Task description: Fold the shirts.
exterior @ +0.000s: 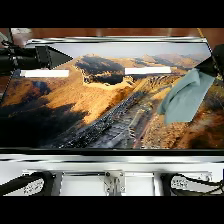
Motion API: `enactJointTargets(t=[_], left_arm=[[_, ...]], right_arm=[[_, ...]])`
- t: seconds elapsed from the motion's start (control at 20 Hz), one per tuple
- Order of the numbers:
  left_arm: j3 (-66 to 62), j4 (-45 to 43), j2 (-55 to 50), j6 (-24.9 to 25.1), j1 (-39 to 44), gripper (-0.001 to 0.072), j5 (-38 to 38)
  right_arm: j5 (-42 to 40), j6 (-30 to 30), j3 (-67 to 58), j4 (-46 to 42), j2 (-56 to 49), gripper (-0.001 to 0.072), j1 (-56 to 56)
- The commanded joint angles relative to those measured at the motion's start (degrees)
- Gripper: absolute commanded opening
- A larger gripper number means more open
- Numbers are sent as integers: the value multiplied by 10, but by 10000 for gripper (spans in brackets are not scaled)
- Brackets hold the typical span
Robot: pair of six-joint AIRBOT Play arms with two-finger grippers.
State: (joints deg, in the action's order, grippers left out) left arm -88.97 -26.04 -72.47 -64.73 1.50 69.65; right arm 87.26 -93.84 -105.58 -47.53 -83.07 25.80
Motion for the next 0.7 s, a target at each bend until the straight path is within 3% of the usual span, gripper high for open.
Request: enactJointTargets(t=[0.0,0.1,0.25,0.55,0.65], left_arm=[[0,0,0,-1,0,34,11],[0,0,0,-1,0,35,25],[0,0,0,0,0,35,31],[0,0,0,0,0,34,31],[0,0,0,0,0,34,31]], right_arm=[[-147,0,-2,5,-1,57,9],[-187,0,-2,1,-1,57,9],[-168,7,-2,-69,-1,57,9],[78,2,28,-396,-15,56,13],[115,-3,95,-407,-19,56,37]])
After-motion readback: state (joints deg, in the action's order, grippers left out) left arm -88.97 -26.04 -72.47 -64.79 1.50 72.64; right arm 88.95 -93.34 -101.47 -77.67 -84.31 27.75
